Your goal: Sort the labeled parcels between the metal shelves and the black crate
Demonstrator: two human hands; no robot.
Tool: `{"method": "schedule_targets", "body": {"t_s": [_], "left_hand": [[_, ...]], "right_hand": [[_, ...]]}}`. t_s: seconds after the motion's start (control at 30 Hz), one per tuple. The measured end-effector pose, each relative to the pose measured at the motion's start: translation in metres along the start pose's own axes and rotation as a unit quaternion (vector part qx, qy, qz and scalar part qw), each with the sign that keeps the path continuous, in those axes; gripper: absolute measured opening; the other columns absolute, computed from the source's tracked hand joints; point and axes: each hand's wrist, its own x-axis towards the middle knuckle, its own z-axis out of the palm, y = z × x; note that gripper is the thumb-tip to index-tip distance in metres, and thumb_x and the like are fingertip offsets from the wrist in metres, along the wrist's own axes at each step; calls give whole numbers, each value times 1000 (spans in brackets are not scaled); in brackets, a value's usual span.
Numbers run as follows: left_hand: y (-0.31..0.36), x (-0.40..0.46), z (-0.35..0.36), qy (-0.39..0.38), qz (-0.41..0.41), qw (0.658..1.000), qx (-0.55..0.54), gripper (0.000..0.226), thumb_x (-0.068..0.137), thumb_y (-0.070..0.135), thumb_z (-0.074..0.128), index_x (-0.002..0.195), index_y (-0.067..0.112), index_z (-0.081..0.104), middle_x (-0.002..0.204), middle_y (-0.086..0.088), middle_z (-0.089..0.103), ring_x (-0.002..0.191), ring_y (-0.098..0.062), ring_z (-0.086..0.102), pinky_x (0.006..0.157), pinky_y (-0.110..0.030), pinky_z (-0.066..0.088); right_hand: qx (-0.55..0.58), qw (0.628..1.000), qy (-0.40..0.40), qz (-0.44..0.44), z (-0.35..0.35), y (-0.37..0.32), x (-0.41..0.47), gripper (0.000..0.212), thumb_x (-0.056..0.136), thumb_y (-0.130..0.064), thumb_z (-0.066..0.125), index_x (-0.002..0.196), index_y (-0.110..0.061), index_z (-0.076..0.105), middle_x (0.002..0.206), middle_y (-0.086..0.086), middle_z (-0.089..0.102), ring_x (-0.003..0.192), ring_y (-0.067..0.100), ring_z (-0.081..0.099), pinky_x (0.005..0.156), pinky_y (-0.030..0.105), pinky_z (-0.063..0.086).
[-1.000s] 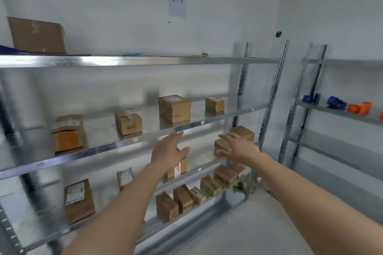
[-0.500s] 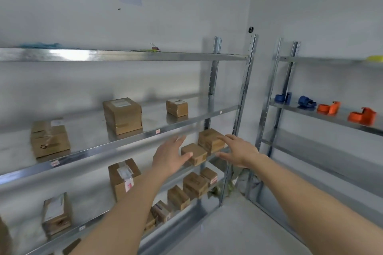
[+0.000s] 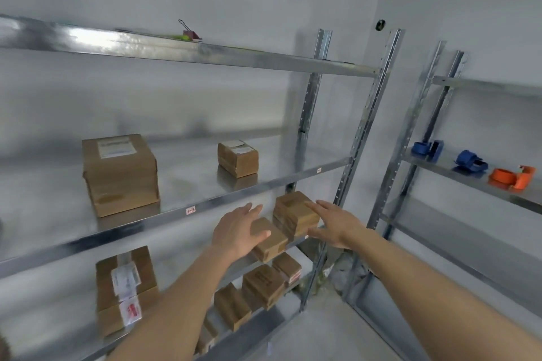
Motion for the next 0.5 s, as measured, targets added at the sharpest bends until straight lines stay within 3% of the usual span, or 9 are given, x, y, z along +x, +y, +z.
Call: {"method": "schedule_targets", "body": {"t_s": [0.3, 0.5], "left_hand": [[-41, 89, 72, -44, -57, 997, -6, 74, 90, 66, 51, 154, 35, 28, 160, 3, 31, 145, -19, 34, 117, -39, 31], [-68, 143, 134, -69, -153, 985, -30, 78, 89, 68, 50, 155, 39, 20, 163, 6, 23, 148, -18, 26, 119, -39, 27]], "right_hand": [[34, 996, -71, -41, 53, 34, 127, 80, 97, -66, 51, 162, -43, 11, 171, -7, 11, 152, 25, 30, 120, 46, 32], [48, 986, -131, -94, 106, 61, 229, 83, 95, -65, 54, 162, -41, 11, 172, -5, 11, 153, 28, 28, 119, 47, 33]]}}
